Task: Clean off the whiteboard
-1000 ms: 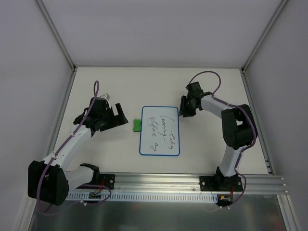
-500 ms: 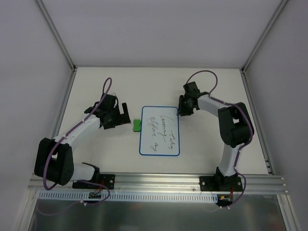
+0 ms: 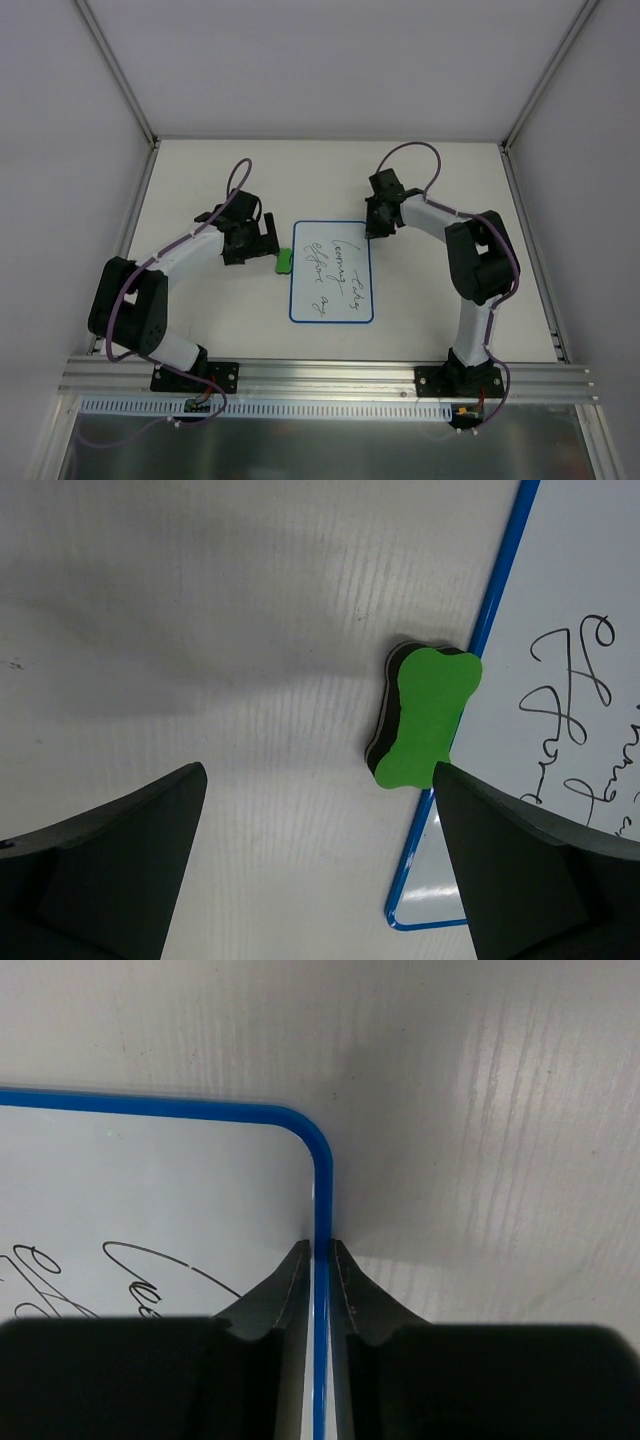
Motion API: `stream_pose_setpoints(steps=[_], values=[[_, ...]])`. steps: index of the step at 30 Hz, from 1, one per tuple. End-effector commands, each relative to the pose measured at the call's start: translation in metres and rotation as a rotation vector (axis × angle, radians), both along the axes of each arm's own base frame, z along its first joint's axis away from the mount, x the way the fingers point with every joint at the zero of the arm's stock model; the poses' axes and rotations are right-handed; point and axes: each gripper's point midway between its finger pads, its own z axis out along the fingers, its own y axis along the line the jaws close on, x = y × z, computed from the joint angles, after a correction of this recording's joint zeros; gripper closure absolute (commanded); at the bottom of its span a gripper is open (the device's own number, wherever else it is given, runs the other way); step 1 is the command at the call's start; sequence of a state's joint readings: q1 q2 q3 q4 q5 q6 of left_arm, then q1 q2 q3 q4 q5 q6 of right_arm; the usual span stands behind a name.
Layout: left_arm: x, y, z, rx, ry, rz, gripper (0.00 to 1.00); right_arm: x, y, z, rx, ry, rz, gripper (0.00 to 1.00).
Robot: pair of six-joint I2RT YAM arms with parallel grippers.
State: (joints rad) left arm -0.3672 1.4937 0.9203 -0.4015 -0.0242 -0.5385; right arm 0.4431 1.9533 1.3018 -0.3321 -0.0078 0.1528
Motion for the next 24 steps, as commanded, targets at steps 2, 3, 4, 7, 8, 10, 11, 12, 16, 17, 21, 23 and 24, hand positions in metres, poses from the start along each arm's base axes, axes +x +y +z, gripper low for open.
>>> stream_pose_setpoints(steps=[2,3,4,7,8,10,11,12,16,17,21,23,24], values=[[0.018,-0.015,0.009,0.010,-0.043,-0.001,0.01,-0.020,-0.012,-0.034,-0.062,0.106,-0.025,0.91],[0.018,-0.018,0.009,0.011,-0.040,-0.007,0.01,-0.018,-0.013,-0.034,-0.059,0.107,-0.035,0.92],[0.021,-0.021,0.008,0.010,-0.038,-0.007,0.01,-0.018,-0.013,-0.035,-0.056,0.111,-0.045,0.94],[0.020,-0.031,0.006,0.012,-0.035,-0.031,0.01,-0.017,-0.014,-0.035,-0.054,0.112,-0.052,1.00],[0.021,-0.034,0.005,0.016,-0.031,-0.034,0.01,-0.020,-0.011,-0.034,-0.024,0.126,-0.044,1.00],[0.020,-0.040,0.000,0.025,-0.021,-0.045,0.01,-0.021,-0.012,-0.034,-0.018,0.131,-0.056,1.00],[0.020,-0.040,-0.001,0.031,-0.020,-0.044,0.01,-0.020,-0.012,-0.034,-0.015,0.129,-0.058,1.00],[0.019,-0.041,-0.004,0.035,-0.013,-0.046,0.01,-0.019,-0.013,-0.032,-0.016,0.125,-0.059,1.00],[0.016,-0.048,-0.015,0.058,0.011,-0.067,0.04,-0.020,-0.013,-0.033,-0.021,0.126,-0.051,1.00],[0.016,-0.050,-0.014,0.059,0.009,-0.072,0.08,-0.021,-0.013,-0.033,-0.023,0.127,-0.050,1.00],[0.014,-0.048,-0.020,0.092,0.012,-0.073,0.20,-0.022,-0.014,-0.035,-0.024,0.131,-0.047,1.00],[0.015,-0.047,-0.023,0.106,0.013,-0.079,0.23,-0.023,-0.014,-0.035,-0.022,0.132,-0.047,1.00],[0.015,-0.047,-0.023,0.109,0.013,-0.083,0.30,-0.023,-0.014,-0.036,-0.022,0.135,-0.046,1.00]])
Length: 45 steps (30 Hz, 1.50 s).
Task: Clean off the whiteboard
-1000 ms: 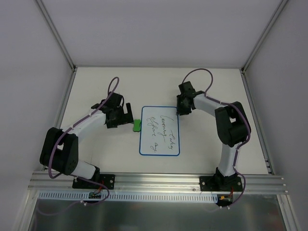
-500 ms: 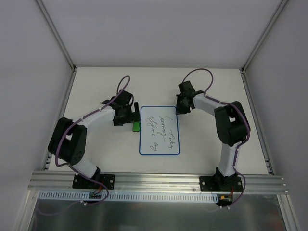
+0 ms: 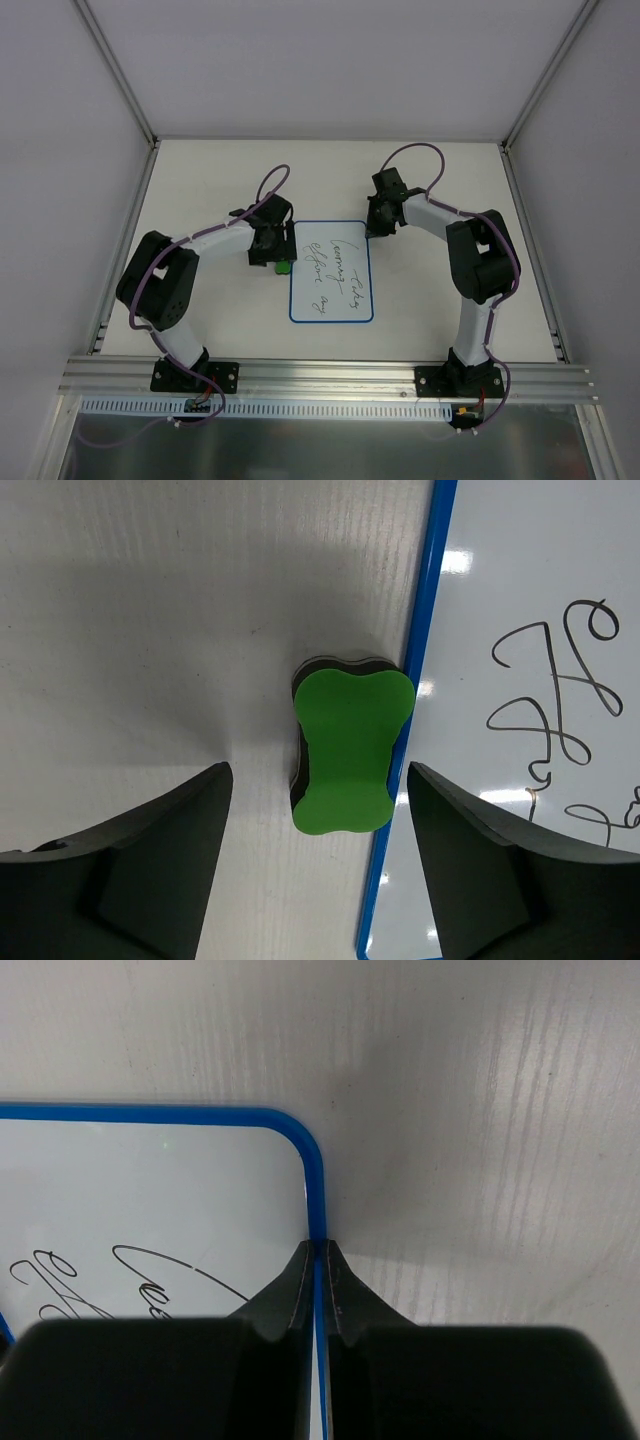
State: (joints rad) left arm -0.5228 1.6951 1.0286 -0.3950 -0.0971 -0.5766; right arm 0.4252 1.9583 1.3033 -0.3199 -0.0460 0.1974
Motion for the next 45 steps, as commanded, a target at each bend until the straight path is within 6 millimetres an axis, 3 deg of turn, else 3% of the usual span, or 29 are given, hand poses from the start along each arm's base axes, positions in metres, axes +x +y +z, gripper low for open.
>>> stream_pose_setpoints(steps=[1,11,17,20,21,22,25,29,31,41,45], values=[[0.013,0.000,0.007,0.028,-0.044,0.005,0.32,-0.026,-0.016,-0.036,-0.074,0.119,-0.002,1.00],[0.019,-0.004,0.005,0.038,-0.044,-0.022,0.53,-0.025,-0.015,-0.035,-0.068,0.118,0.003,1.00],[0.013,-0.011,-0.001,0.027,-0.019,-0.038,0.59,-0.024,-0.015,-0.035,-0.067,0.118,-0.003,1.00],[0.012,-0.012,-0.002,0.027,-0.017,-0.043,0.69,-0.023,-0.016,-0.036,-0.066,0.117,-0.006,1.00],[0.013,-0.011,-0.001,0.029,-0.022,-0.044,0.81,-0.024,-0.016,-0.036,-0.066,0.121,-0.005,1.00],[0.014,-0.011,0.002,0.032,-0.032,-0.047,0.85,-0.024,-0.016,-0.036,-0.066,0.120,-0.005,1.00],[0.024,-0.014,0.022,0.026,-0.091,-0.073,0.92,-0.023,-0.017,-0.036,-0.062,0.122,-0.006,1.00],[0.043,-0.030,0.053,0.013,-0.181,-0.192,0.93,-0.022,-0.018,-0.034,-0.057,0.119,-0.011,1.00],[0.048,-0.040,0.056,0.006,-0.189,-0.254,0.93,-0.021,-0.019,-0.034,-0.056,0.120,-0.014,1.00],[0.076,-0.058,0.029,0.104,-0.180,-0.499,0.93,-0.023,-0.019,-0.036,-0.047,0.132,-0.004,1.00],[0.078,-0.063,0.015,0.110,-0.156,-0.540,0.93,-0.023,-0.020,-0.036,-0.052,0.133,-0.006,1.00]])
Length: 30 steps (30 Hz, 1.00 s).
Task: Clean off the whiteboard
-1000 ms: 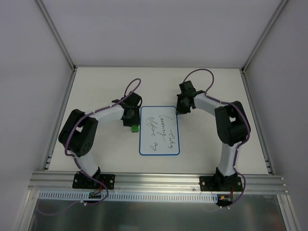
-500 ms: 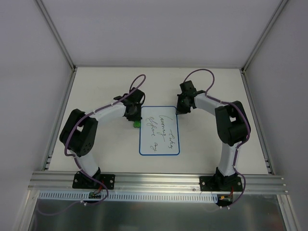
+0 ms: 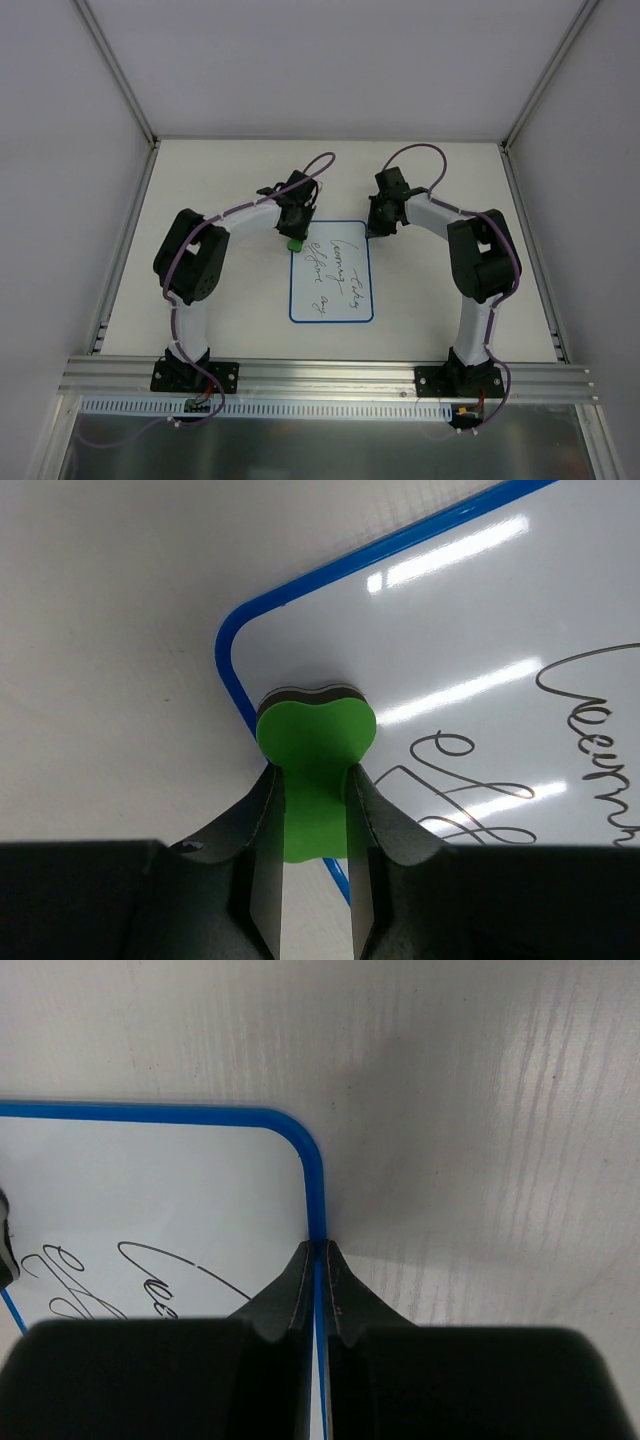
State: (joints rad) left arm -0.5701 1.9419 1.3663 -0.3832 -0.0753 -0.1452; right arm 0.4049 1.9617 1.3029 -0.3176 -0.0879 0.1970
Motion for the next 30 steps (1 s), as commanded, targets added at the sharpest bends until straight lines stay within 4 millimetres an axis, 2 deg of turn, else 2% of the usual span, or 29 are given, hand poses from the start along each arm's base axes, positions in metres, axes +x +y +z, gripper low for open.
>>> stream_pose_setpoints(steps=[1,6,10,13,14,16,20,21,23,24,28,30], values=[[0.005,-0.011,0.002,0.007,-0.006,-0.099,0.93,-0.023,-0.019,-0.035,-0.084,0.116,-0.006,1.00],[-0.002,-0.021,-0.015,0.009,0.036,-0.139,0.94,-0.023,-0.019,-0.036,-0.089,0.117,-0.005,1.00],[-0.025,-0.034,-0.031,0.030,0.079,-0.194,0.97,-0.021,-0.018,-0.036,-0.088,0.117,-0.014,1.00],[-0.055,-0.043,-0.045,0.049,0.127,-0.229,0.99,-0.020,-0.017,-0.036,-0.085,0.119,-0.014,1.00],[-0.071,-0.049,-0.050,0.056,0.149,-0.241,1.00,-0.019,-0.017,-0.035,-0.084,0.115,-0.016,1.00],[-0.088,-0.054,-0.053,0.059,0.170,-0.248,1.00,-0.017,-0.017,-0.036,-0.087,0.112,-0.018,1.00],[-0.135,-0.068,-0.056,0.042,0.244,-0.253,1.00,-0.015,-0.017,-0.036,-0.090,0.111,-0.023,1.00],[-0.141,-0.069,-0.057,0.038,0.252,-0.251,1.00,-0.015,-0.017,-0.036,-0.091,0.112,-0.023,1.00],[-0.147,-0.064,-0.057,0.042,0.261,-0.225,1.00,-0.013,-0.017,-0.036,-0.091,0.109,-0.025,1.00],[-0.143,-0.056,-0.056,0.075,0.239,-0.210,1.00,-0.013,-0.017,-0.036,-0.090,0.109,-0.027,1.00],[-0.127,-0.035,-0.051,0.120,0.209,-0.133,1.00,-0.013,-0.017,-0.036,-0.093,0.108,-0.028,1.00],[-0.108,-0.021,-0.044,0.109,0.194,-0.056,1.00,-0.013,-0.018,-0.036,-0.096,0.107,-0.028,1.00]])
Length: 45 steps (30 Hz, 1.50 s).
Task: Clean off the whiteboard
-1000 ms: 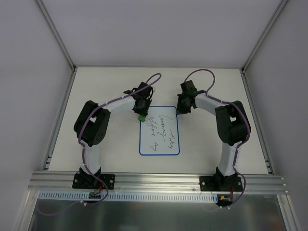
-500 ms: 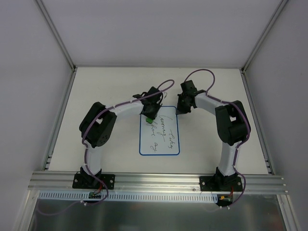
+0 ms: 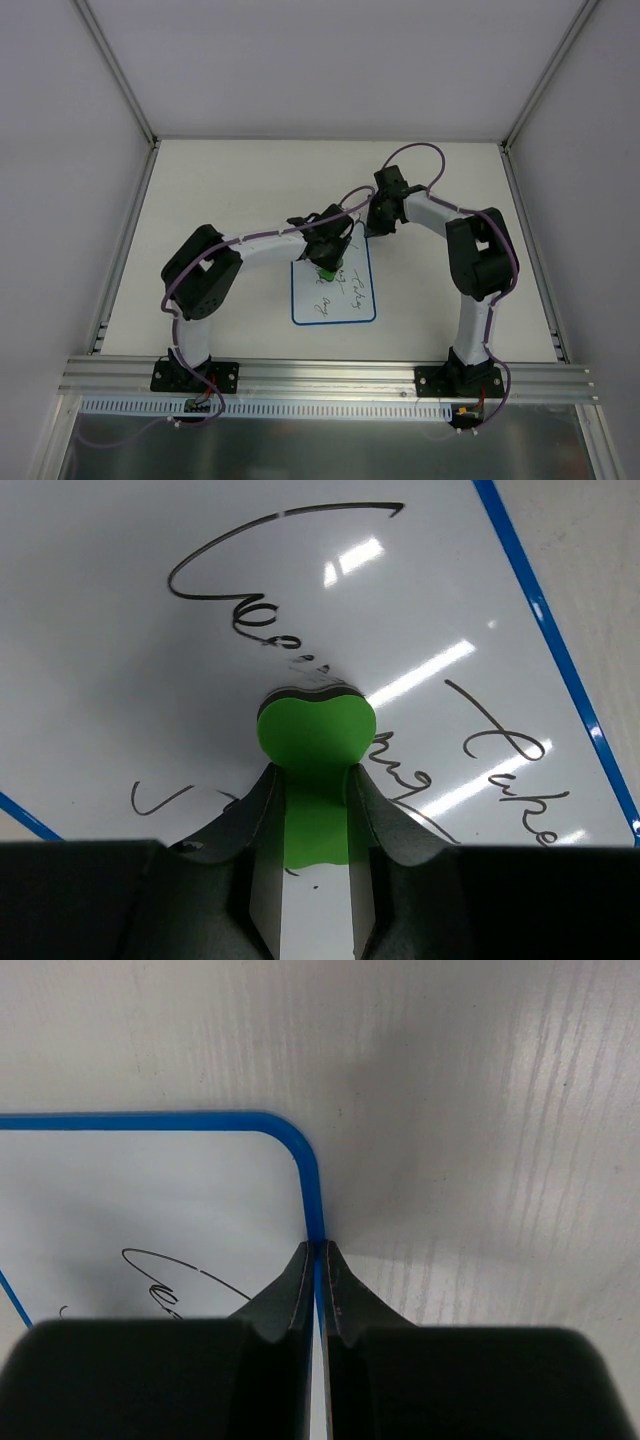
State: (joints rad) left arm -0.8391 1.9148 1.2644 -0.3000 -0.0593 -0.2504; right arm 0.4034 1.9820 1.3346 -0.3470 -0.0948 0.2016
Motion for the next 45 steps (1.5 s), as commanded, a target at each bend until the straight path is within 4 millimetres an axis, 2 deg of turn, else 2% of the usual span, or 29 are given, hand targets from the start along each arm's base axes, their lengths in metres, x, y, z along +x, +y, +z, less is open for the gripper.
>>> stream_pose_setpoints(steps=[1,5,8,11,13,16,17,19,20,23,24,26,27,29,30,34,37,39,44,45], values=[[-0.012,0.073,-0.028,0.194,0.136,0.142,1.00,-0.013,-0.020,-0.035,-0.101,0.085,-0.025,1.00],[0.031,0.098,-0.016,0.227,0.067,0.182,1.00,-0.013,-0.021,-0.036,-0.107,0.087,-0.026,1.00],[0.055,0.103,-0.009,0.236,0.029,0.174,1.00,-0.014,-0.023,-0.036,-0.109,0.090,-0.029,1.00],[0.066,0.102,-0.011,0.248,0.022,0.147,1.00,-0.012,-0.022,-0.036,-0.108,0.087,-0.029,1.00],[0.063,0.100,-0.017,0.243,0.043,0.135,1.00,-0.013,-0.022,-0.036,-0.109,0.090,-0.030,1.00],[0.046,0.094,-0.028,0.208,0.114,0.126,1.00,-0.013,-0.023,-0.036,-0.107,0.093,-0.035,1.00],[0.033,0.097,-0.035,0.209,0.150,0.131,1.00,-0.013,-0.024,-0.036,-0.109,0.094,-0.037,1.00],[0.017,0.092,-0.035,0.188,0.177,0.116,1.00,-0.012,-0.024,-0.035,-0.107,0.090,-0.042,0.99],[0.001,0.091,-0.036,0.194,0.194,0.097,1.00,-0.013,-0.024,-0.036,-0.109,0.092,-0.041,0.99],[-0.034,0.086,-0.039,0.197,0.233,0.067,1.00,-0.012,-0.024,-0.036,-0.111,0.092,-0.047,1.00],[-0.047,0.075,-0.034,0.186,0.227,0.031,1.00,-0.011,-0.024,-0.036,-0.111,0.090,-0.049,1.00],[-0.070,0.071,-0.036,0.192,0.248,0.000,1.00,-0.010,-0.024,-0.035,-0.112,0.088,-0.055,1.00],[-0.084,0.061,-0.033,0.189,0.237,-0.049,1.00,-0.010,-0.025,-0.035,-0.111,0.087,-0.056,1.00],[-0.101,0.056,-0.033,0.196,0.240,-0.085,1.00,-0.010,-0.025,-0.035,-0.111,0.089,-0.059,1.00],[-0.117,0.045,-0.030,0.180,0.253,-0.135,1.00,-0.010,-0.025,-0.035,-0.112,0.087,-0.060,1.00],[-0.144,0.026,-0.027,0.176,0.244,-0.237,1.00,-0.010,-0.024,-0.035,-0.111,0.085,-0.062,1.00],[-0.145,0.015,-0.023,0.161,0.232,-0.243,1.00,-0.010,-0.025,-0.035,-0.112,0.085,-0.062,1.00],[-0.141,0.016,-0.024,0.174,0.214,-0.231,1.00,-0.010,-0.025,-0.035,-0.112,0.087,-0.062,1.00],[-0.112,0.037,-0.023,0.206,0.163,-0.106,1.00,-0.010,-0.025,-0.035,-0.112,0.087,-0.060,1.00],[-0.100,0.044,-0.023,0.209,0.158,-0.066,1.00,-0.010,-0.025,-0.036,-0.112,0.088,-0.060,1.00]])
